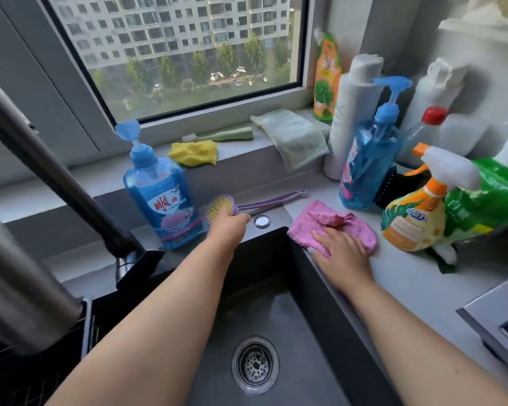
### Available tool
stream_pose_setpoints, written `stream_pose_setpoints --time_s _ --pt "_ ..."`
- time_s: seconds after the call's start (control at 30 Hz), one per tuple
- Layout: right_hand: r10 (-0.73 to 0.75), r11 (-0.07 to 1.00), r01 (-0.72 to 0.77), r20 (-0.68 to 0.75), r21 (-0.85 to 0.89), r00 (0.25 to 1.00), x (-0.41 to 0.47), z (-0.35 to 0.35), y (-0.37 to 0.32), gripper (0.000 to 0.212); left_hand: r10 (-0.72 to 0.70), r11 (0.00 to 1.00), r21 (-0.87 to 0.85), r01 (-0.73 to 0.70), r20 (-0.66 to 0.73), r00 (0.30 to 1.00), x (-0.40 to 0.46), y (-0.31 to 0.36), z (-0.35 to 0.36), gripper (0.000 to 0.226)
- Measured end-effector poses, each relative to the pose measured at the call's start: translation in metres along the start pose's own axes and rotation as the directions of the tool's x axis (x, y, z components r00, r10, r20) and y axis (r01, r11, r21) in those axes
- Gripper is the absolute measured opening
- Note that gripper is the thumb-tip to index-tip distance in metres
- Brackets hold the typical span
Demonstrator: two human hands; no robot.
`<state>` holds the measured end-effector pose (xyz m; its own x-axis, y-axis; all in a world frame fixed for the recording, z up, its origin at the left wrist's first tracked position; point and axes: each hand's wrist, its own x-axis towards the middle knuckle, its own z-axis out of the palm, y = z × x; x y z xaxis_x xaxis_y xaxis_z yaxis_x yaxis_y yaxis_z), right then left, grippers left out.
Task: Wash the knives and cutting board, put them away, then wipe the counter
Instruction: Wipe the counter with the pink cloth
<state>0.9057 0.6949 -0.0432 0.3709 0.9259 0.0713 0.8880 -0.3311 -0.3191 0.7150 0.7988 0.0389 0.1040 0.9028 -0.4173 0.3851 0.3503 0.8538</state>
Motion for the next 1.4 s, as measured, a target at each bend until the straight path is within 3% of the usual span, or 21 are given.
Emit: stream_pose_setpoints --time_s 0.1,0.23,0.33,0.4,0.43,0.5,0.57,0.63,0.7,0.77,0.8,0.87,0.97,1.07,1.13,1.23,1.3,1.4 --pt "0.011 1.000 -0.011 0.012 0.000 1.000 0.003 0.001 0.003 0.049 -0.012 0.996 -0.090 0.014 0.021 1.000 0.026 -0.002 0.017 0.056" --pt "0.026 1.000 -0.025 0.030 -0.010 0.999 0.005 0.004 0.004 0.078 0.020 0.986 -0.165 -0.008 0.072 0.997 0.044 0.018 0.045 0.053" --pt "0.064 0.998 -0.062 0.063 -0.028 0.996 0.008 0.003 0.005 0.072 0.003 0.982 -0.186 0.025 0.148 0.989 0.054 0.029 0.058 0.051" --pt "0.125 0.992 -0.126 0.105 0.009 0.987 0.015 -0.002 0.005 0.066 -0.007 0.992 -0.122 0.027 0.162 0.987 0.055 0.030 0.058 0.070" --pt "0.154 0.987 -0.160 0.129 0.033 0.980 0.018 -0.006 0.003 0.074 0.014 0.997 -0.075 -0.004 0.134 0.991 0.053 0.029 0.054 0.074" --pt "0.171 0.985 -0.170 0.175 -0.019 0.970 0.024 -0.007 -0.001 0.089 0.085 0.992 0.086 -0.087 0.033 0.996 0.035 0.034 0.035 0.060" --pt "0.146 0.986 -0.125 0.206 -0.113 0.967 0.029 -0.001 -0.011 0.089 0.224 0.951 0.239 -0.194 -0.105 0.969 0.011 0.039 0.007 0.051" --pt "0.101 0.990 -0.077 0.226 -0.114 0.969 0.037 0.007 -0.027 0.085 0.483 0.857 0.345 -0.383 -0.277 0.831 -0.015 0.046 -0.023 0.044" --pt "0.034 0.997 -0.014 0.250 -0.081 0.968 0.047 0.014 -0.049 0.077 0.662 0.749 0.421 -0.511 -0.453 0.597 -0.041 0.054 -0.056 0.037" --pt "-0.024 0.998 0.039 0.261 -0.054 0.965 0.057 0.021 -0.073 0.065 0.691 0.720 0.493 -0.489 -0.580 0.432 -0.047 0.056 -0.085 0.045" --pt "-0.034 0.998 0.047 0.257 -0.043 0.966 0.059 0.024 -0.083 0.060 0.670 0.741 0.516 -0.430 -0.616 0.415 -0.043 0.055 -0.098 0.054" --pt "-0.019 0.999 0.026 0.223 -0.032 0.975 0.058 0.028 -0.096 0.053 0.605 0.794 0.526 -0.305 -0.633 0.483 -0.033 0.052 -0.118 0.075" --pt "-0.020 1.000 0.019 0.145 0.009 0.989 0.039 0.031 -0.111 0.047 0.480 0.858 0.464 -0.221 -0.571 0.666 -0.019 0.045 -0.130 0.102" --pt "-0.126 0.992 0.123 0.154 0.026 0.980 0.018 0.040 -0.139 0.046 0.393 0.903 0.367 -0.222 -0.501 0.771 -0.007 0.038 -0.132 0.099" --pt "-0.184 0.983 0.186 0.169 0.008 0.968 0.013 0.049 -0.161 0.046 0.377 0.910 0.352 -0.218 -0.485 0.789 0.000 0.035 -0.135 0.087" --pt "-0.180 0.982 0.187 0.176 -0.022 0.968 0.014 0.053 -0.185 0.047 0.356 0.908 0.375 -0.189 -0.448 0.820 0.007 0.033 -0.137 0.093" --pt "-0.172 0.983 0.180 0.196 -0.027 0.966 0.014 0.054 -0.196 0.049 0.375 0.885 0.431 -0.178 -0.431 0.821 0.007 0.035 -0.137 0.084" --pt "-0.176 0.983 0.183 0.231 -0.010 0.957 0.013 0.058 -0.210 0.058 0.554 0.803 0.527 -0.280 -0.482 0.679 0.003 0.049 -0.142 0.050"
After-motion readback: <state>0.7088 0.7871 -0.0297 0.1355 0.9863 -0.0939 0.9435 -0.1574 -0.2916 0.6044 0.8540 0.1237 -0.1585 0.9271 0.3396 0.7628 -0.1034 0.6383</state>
